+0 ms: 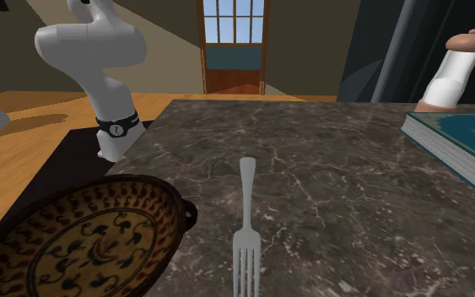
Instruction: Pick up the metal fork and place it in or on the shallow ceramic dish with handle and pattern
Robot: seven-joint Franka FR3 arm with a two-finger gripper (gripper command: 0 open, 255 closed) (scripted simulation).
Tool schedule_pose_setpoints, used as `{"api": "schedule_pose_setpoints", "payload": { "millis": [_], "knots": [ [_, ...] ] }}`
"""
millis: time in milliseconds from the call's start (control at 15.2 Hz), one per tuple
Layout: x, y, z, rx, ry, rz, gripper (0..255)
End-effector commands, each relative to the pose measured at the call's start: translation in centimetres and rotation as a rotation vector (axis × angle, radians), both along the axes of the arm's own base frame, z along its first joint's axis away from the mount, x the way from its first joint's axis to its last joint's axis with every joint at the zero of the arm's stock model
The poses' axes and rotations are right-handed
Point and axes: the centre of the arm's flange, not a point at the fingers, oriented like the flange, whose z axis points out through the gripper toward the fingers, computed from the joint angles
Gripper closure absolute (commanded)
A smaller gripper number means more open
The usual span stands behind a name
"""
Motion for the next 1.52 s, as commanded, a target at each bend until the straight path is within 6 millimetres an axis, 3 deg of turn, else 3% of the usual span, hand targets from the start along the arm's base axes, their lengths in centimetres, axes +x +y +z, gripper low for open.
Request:
{"api": "schedule_pose_setpoints", "payload": {
  "millis": [0,726,1452],
  "knots": [
    [0.0,0.0,0.0,0.000,0.000,0.000,0],
    [10.1,10.3,-5.9,-0.026,0.099,-0.158,0],
    [21.1,18.8,-13.1,-0.053,0.198,-0.317,0]
  ]
}}
